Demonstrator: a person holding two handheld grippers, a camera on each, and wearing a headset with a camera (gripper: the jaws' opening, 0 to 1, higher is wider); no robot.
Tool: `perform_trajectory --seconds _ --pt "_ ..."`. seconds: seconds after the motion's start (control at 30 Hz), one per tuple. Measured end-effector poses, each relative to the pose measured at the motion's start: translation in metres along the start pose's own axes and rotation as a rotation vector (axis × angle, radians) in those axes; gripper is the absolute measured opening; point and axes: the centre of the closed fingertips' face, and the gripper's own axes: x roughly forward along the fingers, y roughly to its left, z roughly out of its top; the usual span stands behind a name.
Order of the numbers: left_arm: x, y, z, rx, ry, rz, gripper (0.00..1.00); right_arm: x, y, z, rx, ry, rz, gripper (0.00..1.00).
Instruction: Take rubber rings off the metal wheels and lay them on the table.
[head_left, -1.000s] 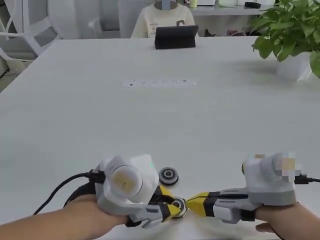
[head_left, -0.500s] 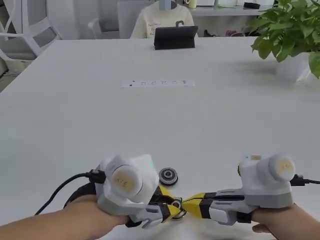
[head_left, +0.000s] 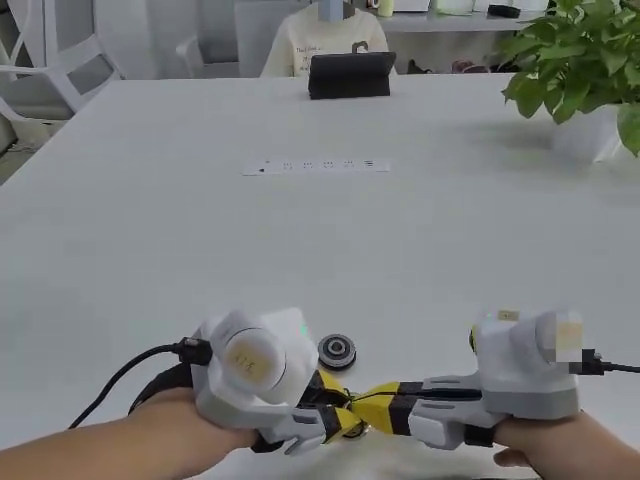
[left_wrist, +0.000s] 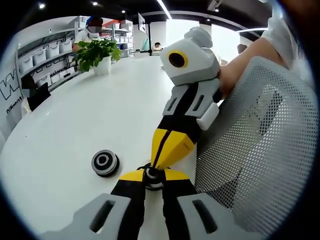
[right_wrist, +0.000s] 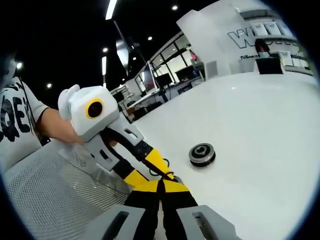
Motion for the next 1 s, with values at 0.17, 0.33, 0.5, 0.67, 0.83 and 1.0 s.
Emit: perform_trajectory --seconds 0.17,0.33,0.5,0.67,0.83,1.0 --pt "0.000 0.000 0.000 0.005 -0.002 -0.002 0.07 0.000 -0.001 -0.001 -0.006 -0.002 -0.009 0.00" --pt "0.000 0.000 0.000 -0.001 -0.003 -0.001 0.07 -0.003 -0.007 -0.004 -0.009 0.006 -0.025 0.00" --pt "0.000 0.000 0.000 0.004 -0.005 0.000 0.07 -0.006 -0.010 -0.006 0.001 0.008 -0.033 0.00" --pt "0.000 0.000 0.000 0.005 -0.003 -0.001 0.08 -0.007 -0.012 -0.008 0.006 0.009 -0.036 0.00" --pt "0.000 0.001 0.000 0.036 -0.004 -0.002 0.08 -0.007 -0.012 -0.007 0.009 0.006 -0.036 0.00" --pt "-0.002 0.001 0.000 0.030 -0.001 -0.011 0.09 -0.008 -0.014 -0.005 0.014 0.000 -0.036 0.00"
